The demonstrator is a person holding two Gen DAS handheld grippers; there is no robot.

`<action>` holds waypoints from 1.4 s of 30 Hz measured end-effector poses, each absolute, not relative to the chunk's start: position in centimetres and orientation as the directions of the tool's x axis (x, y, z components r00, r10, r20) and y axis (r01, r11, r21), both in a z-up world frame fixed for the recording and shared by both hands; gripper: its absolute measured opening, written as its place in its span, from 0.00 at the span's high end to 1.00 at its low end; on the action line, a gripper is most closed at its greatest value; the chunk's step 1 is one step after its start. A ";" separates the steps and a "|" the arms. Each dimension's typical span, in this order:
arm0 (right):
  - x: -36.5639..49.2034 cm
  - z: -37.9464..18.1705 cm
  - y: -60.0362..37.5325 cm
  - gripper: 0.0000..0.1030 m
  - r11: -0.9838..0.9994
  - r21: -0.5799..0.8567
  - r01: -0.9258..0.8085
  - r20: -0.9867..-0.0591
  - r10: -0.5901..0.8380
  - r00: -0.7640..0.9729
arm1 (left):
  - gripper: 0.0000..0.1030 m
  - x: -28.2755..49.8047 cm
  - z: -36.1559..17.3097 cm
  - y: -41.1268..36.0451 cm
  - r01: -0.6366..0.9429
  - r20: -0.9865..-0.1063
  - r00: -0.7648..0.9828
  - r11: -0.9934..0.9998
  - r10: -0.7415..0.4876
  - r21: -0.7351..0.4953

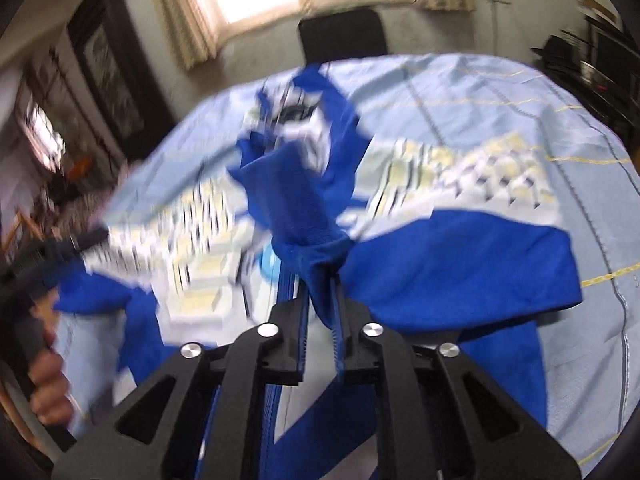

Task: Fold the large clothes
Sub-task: 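Lift the cuff with the right gripper and fold the sleeve across the jacket front, then lay the sleeve cuff on the jacket front and open the right gripper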

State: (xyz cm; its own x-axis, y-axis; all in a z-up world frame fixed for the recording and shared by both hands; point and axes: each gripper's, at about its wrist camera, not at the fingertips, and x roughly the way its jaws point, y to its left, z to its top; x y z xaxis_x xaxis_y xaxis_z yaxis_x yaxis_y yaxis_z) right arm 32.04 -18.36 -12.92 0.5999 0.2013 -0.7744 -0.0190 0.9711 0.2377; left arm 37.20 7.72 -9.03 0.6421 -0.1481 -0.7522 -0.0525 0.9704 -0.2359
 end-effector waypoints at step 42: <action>26.4 -11.5 -35.5 0.68 0.814 0.572 0.102 -0.585 0.318 0.746 | 0.92 38.7 -9.7 -1.8 0.303 -0.746 0.457 0.873 -0.484 -0.381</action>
State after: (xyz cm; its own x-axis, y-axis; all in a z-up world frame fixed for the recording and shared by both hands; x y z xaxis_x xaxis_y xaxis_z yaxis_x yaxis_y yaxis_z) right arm 26.37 -35.45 -11.51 0.7459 0.3177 -0.5854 0.1021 0.8140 0.5718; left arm 38.67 -1.80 -9.69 0.4571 -0.4842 -0.7460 0.3028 0.8734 -0.3814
